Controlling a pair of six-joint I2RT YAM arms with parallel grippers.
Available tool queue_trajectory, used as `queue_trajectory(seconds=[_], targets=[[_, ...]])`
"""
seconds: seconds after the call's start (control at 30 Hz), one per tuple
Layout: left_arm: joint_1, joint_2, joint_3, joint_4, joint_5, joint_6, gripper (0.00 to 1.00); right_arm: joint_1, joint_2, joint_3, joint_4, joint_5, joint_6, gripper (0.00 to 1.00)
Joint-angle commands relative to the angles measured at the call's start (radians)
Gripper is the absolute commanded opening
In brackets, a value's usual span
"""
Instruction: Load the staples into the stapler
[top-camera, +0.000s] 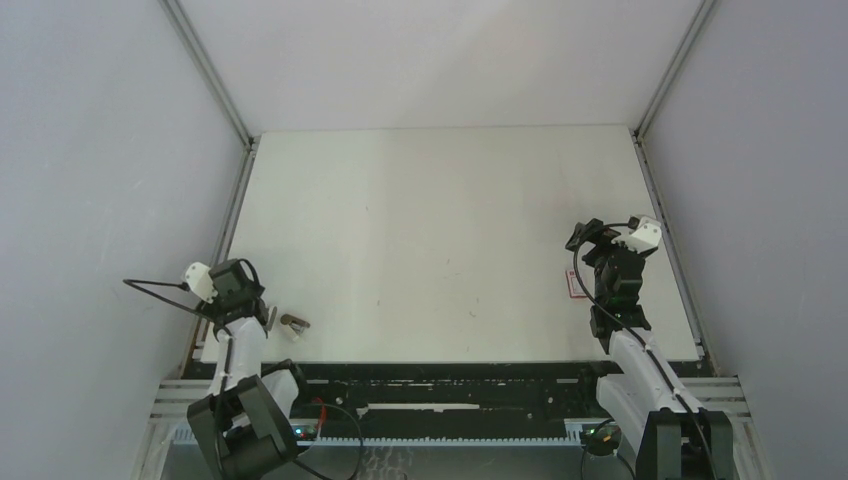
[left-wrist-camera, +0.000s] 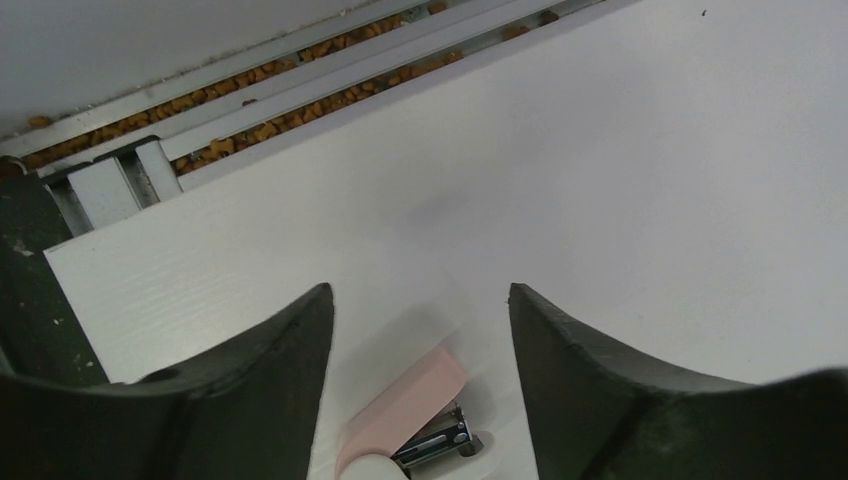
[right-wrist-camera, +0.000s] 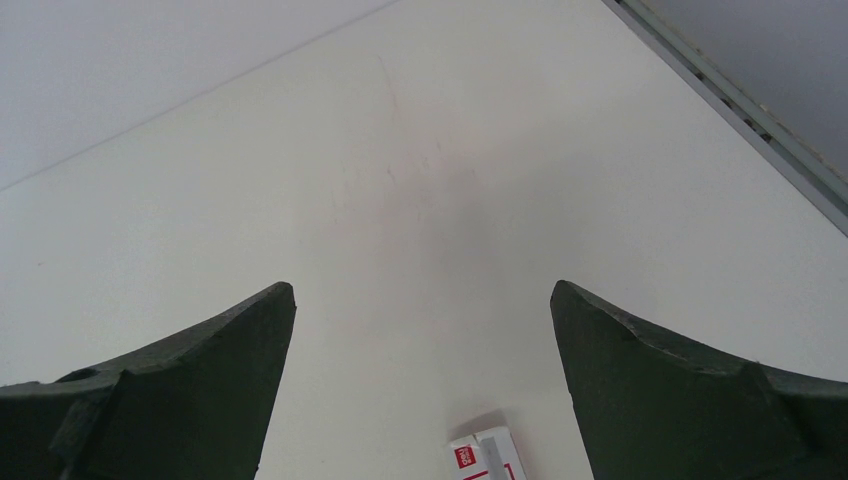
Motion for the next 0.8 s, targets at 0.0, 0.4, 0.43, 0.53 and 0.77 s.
queue_trajectory(seconds=[0.0,0.4,0.43,0.53,0.77], targets=[[0.014,-0.024,0.03,-0.017,0.062,0.006,0.63,-0.001,-0.001,-0.004,0.015,0.051,0.023,0.97],[0.013,-0.036,0.025,-0.079,0.095,0.043,0.6,-0.002,0.014,0.001,0.012,0.07,0.044,0.97],[0.013,-0.016,0.04,-0.101,0.114,0.046,0.61,-0.002,0.016,0.001,0.012,0.073,0.046,0.97],[0.008,0.011,0.064,-0.138,0.128,0.041,0.63,-0.002,0.02,0.003,0.012,0.077,0.055,0.96],[0.006,-0.045,0.055,-0.177,0.117,-0.022,0.66,-0.002,0.048,0.016,0.015,0.072,0.069,0.97]])
